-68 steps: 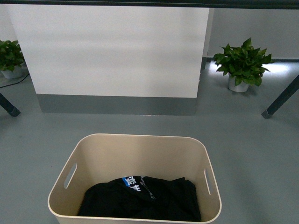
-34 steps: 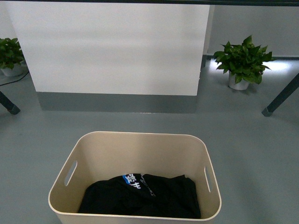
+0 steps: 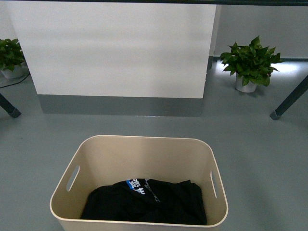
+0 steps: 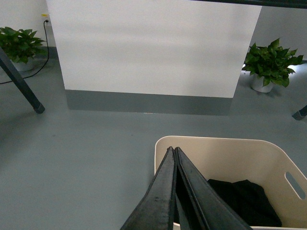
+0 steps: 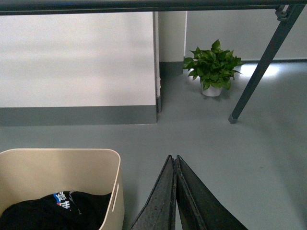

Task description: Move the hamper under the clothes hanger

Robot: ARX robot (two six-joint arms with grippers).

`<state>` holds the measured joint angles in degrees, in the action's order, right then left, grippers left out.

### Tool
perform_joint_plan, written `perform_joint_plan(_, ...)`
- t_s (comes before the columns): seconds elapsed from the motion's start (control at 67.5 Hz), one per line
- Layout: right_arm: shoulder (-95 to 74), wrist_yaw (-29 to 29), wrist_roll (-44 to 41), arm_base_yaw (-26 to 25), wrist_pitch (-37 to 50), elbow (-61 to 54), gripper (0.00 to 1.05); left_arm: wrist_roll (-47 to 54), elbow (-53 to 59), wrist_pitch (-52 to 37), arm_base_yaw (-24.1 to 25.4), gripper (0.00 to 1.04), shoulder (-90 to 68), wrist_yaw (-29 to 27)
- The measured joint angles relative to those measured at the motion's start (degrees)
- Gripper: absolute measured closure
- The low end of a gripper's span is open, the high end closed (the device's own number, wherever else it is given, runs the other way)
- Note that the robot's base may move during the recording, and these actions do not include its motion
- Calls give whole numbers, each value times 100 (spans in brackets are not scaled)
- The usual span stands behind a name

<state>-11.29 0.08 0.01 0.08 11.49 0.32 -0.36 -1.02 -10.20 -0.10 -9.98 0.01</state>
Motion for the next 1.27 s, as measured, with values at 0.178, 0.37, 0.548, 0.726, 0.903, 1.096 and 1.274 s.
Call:
perform_joint_plan(0.178, 529, 0, 0, 0, -678, 2, 103, 4, -2, 979, 0, 101, 942, 2)
perform_joint_plan(0.37, 1095, -15, 0, 0, -1139, 2, 103, 2, -2, 1008, -2, 101, 973, 0)
perform_joint_plan(0.548, 1102, -15, 0, 0, -1139, 2, 103, 2, -2, 1010, -2, 101, 973, 2)
perform_joint_plan(0.726, 1104, -15, -7, 0, -1139, 2, 102, 2, -2, 1010, -2, 101, 973, 0)
perform_joint_plan(0.903, 1104, -15, -2, 0, -1139, 2, 74, 2, -2, 1012, -2, 75, 973, 0)
perform_joint_plan(1.096, 1104, -17, -4, 0, -1139, 2, 42, 2, -2, 1012, -2, 43, 973, 0)
perform_joint_plan(1.274, 1104, -17, -2, 0, -1139, 2, 13, 4, -2, 1012, -2, 12, 973, 0)
